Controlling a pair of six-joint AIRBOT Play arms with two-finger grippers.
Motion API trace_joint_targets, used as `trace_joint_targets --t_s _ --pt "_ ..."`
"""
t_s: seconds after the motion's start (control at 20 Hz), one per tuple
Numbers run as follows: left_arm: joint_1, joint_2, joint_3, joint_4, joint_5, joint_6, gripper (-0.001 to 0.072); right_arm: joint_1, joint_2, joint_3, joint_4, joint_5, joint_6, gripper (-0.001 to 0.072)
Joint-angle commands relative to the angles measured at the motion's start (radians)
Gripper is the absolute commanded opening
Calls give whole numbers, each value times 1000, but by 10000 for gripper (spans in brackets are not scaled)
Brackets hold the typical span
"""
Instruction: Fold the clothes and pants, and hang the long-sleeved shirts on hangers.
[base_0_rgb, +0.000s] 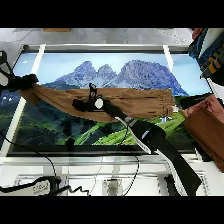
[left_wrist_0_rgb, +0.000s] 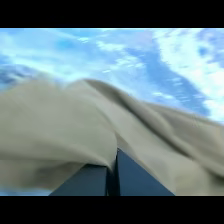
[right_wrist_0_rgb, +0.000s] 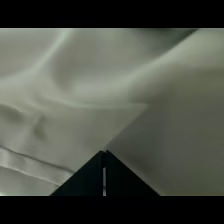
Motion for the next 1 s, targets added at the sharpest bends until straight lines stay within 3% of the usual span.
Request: trace_joint_targets --t_s 0.0,0.2,0.35,0.55,0.95 --pt "-42 32 1 -98 2 1 26 23 -23 7 44 -54 23 21" --pt "-112 30 1 -97 43 35 26 4 -11 7 45 14 2 24" --pt "-208 30 1 -96 166 172 24 -65 42 6 25 176 -77 25" --pt "-385 5 1 -95 308 207 23 -222 180 5 -100 407 -127 26" --pt "-785 -260 1 -77 159 206 24 -545 500 -31 -305 578 -130 27"
